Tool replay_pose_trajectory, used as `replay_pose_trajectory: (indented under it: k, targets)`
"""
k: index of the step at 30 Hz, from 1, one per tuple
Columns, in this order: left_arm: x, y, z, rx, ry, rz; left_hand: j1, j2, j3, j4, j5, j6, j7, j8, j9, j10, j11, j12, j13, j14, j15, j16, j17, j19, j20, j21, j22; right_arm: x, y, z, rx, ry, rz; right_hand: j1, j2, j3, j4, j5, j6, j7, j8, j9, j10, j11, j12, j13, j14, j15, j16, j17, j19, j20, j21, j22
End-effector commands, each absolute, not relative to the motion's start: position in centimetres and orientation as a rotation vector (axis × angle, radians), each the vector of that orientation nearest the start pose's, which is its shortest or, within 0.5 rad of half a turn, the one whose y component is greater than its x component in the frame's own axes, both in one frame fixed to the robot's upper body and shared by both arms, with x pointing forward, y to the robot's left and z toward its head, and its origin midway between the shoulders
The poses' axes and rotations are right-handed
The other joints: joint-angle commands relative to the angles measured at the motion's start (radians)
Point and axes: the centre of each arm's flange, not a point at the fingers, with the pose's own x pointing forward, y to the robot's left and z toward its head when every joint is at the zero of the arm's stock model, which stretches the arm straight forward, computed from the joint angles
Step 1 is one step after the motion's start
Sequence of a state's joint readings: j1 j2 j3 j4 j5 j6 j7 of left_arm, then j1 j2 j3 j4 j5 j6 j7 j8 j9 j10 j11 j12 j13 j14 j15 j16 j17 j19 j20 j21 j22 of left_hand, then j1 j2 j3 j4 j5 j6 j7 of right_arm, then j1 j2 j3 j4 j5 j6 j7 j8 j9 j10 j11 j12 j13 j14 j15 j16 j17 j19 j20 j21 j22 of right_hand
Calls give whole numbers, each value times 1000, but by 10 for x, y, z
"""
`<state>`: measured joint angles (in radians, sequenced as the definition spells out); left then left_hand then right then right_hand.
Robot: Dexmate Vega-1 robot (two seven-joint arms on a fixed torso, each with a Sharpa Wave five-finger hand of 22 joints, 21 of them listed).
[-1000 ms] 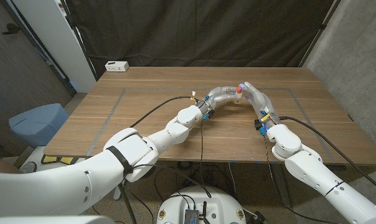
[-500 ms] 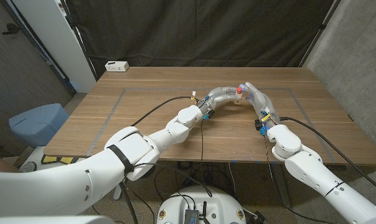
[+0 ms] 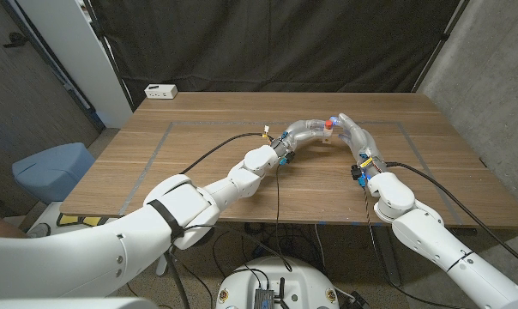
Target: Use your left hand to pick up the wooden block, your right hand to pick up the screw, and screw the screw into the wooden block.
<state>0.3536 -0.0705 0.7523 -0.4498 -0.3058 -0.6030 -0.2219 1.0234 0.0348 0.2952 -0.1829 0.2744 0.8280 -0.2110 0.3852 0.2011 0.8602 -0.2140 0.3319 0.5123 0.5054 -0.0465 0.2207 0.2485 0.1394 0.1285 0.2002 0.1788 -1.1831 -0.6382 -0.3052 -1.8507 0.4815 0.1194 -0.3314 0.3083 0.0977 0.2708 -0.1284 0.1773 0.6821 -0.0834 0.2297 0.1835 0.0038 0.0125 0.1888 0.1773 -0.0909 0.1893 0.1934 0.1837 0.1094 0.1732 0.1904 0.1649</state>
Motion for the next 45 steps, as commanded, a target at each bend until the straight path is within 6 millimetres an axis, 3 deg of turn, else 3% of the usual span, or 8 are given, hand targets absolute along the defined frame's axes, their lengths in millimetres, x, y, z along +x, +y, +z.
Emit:
replay_pose_trajectory:
  k: [1, 28, 39, 45]
  targets:
    - [688, -14, -14, 315, -617, -676, -33, 60, 37, 31, 3, 79, 42, 4, 12, 17, -6, 29, 105, 8, -90, 3, 3, 4, 6, 8, 6, 549, -259, -54, -66, -588, 52, -6, 2, 2, -5, 0, 19, 3, 6, 2, 14, 2, 8, 2, 11, 4, 8, 2, 7, 4, 6, 4]
    - [691, -18, -14, 320, -586, -678, -33, 63, 41, 31, 4, 79, 45, 3, 12, 18, -6, 30, 105, 9, -89, 3, 3, 5, 5, 9, 6, 547, -261, -56, -61, -594, 55, -1, 8, 12, -12, 0, 147, 27, 25, 5, 57, -17, 10, 1, 40, -4, 9, 1, 37, 9, 5, 3]
    - [692, -18, -14, 324, -582, -678, -33, 62, 42, 31, 5, 80, 43, 2, 12, 19, -6, 30, 105, 10, -89, 2, 3, 5, 5, 9, 6, 545, -263, -55, -52, -610, 60, 1, 9, 15, -13, 0, 166, 27, 25, 6, 64, -27, 9, 1, 42, -7, 8, 1, 40, 12, 4, 3]
    - [691, -18, -14, 321, -591, -680, -32, 63, 42, 30, 4, 79, 43, 2, 12, 18, -6, 30, 105, 10, -89, 3, 3, 6, 4, 9, 6, 544, -266, -57, -51, -602, 39, 4, 10, 18, -15, 0, 143, 20, 9, 6, 67, -10, 7, 1, 45, -8, 8, 1, 44, 10, 3, 3]
